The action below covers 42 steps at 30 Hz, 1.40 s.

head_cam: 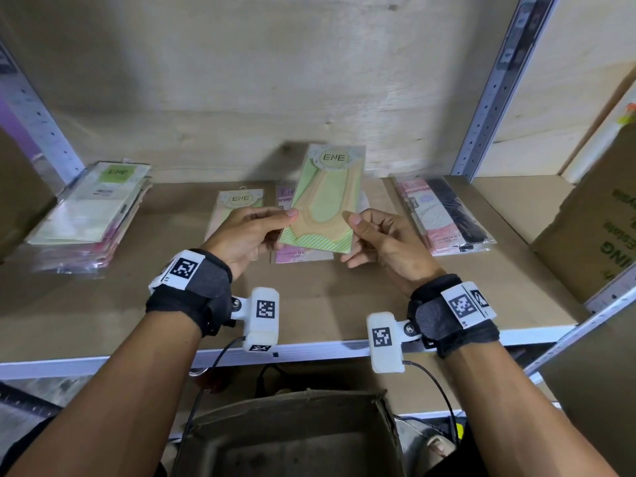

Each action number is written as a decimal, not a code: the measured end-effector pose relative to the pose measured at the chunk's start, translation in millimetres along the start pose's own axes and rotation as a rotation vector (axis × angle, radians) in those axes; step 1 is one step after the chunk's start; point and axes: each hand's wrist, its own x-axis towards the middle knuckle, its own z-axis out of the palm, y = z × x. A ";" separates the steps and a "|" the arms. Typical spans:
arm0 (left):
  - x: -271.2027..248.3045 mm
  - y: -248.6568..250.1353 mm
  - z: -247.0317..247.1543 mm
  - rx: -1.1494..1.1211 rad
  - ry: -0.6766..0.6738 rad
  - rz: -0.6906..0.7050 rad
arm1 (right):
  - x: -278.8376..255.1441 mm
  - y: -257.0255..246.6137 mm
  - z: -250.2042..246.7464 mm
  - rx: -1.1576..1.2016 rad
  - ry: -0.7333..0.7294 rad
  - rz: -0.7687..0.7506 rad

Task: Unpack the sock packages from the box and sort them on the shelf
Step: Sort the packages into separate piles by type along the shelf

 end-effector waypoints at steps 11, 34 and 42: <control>-8.9 8.8 -18.8 0.242 -0.113 -0.015 | 7.8 4.8 0.9 -0.193 0.044 0.105; -11.4 25.2 -95.6 0.768 0.258 -0.316 | 106.9 10.8 137.9 -0.993 -0.002 0.345; -2.4 8.2 -113.8 0.710 0.284 -0.300 | 108.8 9.1 153.8 -1.127 -0.038 0.341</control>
